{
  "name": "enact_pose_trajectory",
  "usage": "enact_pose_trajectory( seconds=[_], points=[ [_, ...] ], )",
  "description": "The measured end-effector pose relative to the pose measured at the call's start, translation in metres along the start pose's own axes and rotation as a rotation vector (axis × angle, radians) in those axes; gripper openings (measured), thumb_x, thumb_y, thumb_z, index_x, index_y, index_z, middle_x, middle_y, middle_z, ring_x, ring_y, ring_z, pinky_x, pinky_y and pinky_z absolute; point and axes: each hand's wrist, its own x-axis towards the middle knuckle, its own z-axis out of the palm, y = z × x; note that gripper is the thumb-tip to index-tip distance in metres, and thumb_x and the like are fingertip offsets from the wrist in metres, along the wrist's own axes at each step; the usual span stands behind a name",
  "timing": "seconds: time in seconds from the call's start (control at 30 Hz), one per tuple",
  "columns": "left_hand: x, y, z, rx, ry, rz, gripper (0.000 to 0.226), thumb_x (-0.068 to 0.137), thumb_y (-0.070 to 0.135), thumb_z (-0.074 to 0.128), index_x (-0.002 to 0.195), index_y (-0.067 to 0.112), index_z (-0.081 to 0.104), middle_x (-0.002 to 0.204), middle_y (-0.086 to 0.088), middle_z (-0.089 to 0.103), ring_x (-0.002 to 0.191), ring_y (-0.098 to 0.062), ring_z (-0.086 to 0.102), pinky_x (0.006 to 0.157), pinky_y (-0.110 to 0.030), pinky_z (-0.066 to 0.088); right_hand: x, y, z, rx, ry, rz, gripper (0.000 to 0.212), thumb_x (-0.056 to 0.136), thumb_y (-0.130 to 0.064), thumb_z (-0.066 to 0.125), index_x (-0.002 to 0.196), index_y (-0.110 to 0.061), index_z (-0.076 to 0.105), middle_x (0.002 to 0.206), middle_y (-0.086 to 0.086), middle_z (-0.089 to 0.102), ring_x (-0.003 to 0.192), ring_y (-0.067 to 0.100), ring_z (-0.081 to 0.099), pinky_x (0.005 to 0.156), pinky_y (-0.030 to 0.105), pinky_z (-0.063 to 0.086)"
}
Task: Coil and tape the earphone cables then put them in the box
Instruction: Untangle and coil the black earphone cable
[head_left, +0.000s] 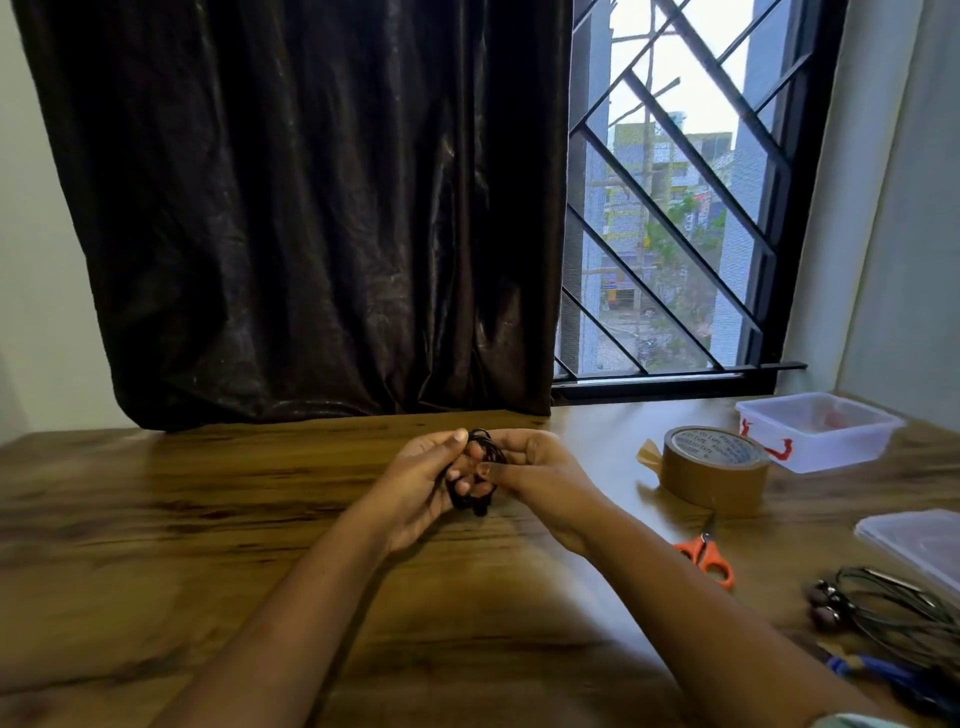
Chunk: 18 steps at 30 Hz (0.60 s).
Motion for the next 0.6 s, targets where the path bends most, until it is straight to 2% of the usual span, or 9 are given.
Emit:
enact_pose_trajectory(
  seconds=[0.07,0.13,0.2,0.27,0.37,0.47,0.6],
  points=[
    [0.002,-0.001,0.0,0.105,0.048,0.04,0.031,0.1,0.021,0.038,0.078,0.007,0.054,0.053,0.003,0.04,0.047,-0.007,0.044,0.066,-0.028,0.054,0.0,-0.002,0.003,0.009,0.038,0.009,0.026,0.089,0.004,0.057,0.114,-0.004,0.061,0.103,0.017,0.07,0.09,0.021,0.068,0.085,0.034,0.055],
    [0.004,-0.003,0.001,0.253,0.092,0.112,0.032,0.1,0.024,0.038,0.076,0.01,0.053,0.055,0.004,0.044,0.049,-0.006,0.046,0.066,-0.028,0.048,-0.001,-0.004,0.003,0.04,0.073,0.019,0.028,0.09,0.006,0.055,0.115,-0.006,0.051,0.095,0.014,0.069,0.079,0.015,0.067,0.073,0.025,0.056],
    [0.006,-0.006,0.0,0.405,0.14,0.196,0.032,0.101,0.025,0.037,0.077,0.012,0.053,0.056,0.009,0.048,0.054,-0.005,0.048,0.062,-0.022,0.046,-0.002,-0.007,0.003,0.074,0.074,0.016,0.031,0.091,0.007,0.053,0.115,-0.009,0.042,0.087,0.008,0.067,0.067,0.006,0.065,0.059,0.016,0.05],
    [0.007,-0.009,-0.002,0.486,0.164,0.239,0.03,0.101,0.026,0.036,0.082,0.01,0.053,0.056,0.012,0.05,0.054,-0.003,0.047,0.059,-0.018,0.044,-0.002,-0.009,0.003,0.126,0.067,0.024,0.034,0.092,0.007,0.051,0.118,-0.011,0.039,0.083,0.005,0.066,0.062,0.001,0.064,0.053,0.012,0.046],
    [0.009,-0.009,-0.003,0.442,0.148,0.239,0.03,0.101,0.025,0.035,0.084,0.01,0.053,0.058,0.011,0.053,0.048,0.0,0.041,0.055,-0.016,0.04,-0.002,-0.009,0.006,0.216,0.063,0.038,0.044,0.092,0.011,0.047,0.124,-0.018,0.038,0.08,0.005,0.064,0.065,0.006,0.064,0.054,0.016,0.047],
    [0.009,-0.011,-0.004,0.42,0.119,0.221,0.031,0.102,0.025,0.034,0.082,0.013,0.055,0.06,0.007,0.053,0.048,-0.001,0.039,0.048,-0.013,0.036,-0.002,-0.009,0.009,0.229,0.061,0.055,0.051,0.088,0.015,0.044,0.127,-0.018,0.04,0.08,0.006,0.061,0.067,0.014,0.057,0.053,0.022,0.037],
    [0.01,-0.017,-0.005,0.448,0.123,0.216,0.03,0.101,0.027,0.036,0.081,0.018,0.056,0.062,0.007,0.051,0.051,0.001,0.044,0.048,-0.012,0.036,-0.005,-0.009,0.012,0.274,0.054,0.066,0.052,0.086,0.016,0.046,0.129,-0.011,0.044,0.078,0.01,0.059,0.057,0.012,0.058,0.053,0.022,0.048]
  ],
)
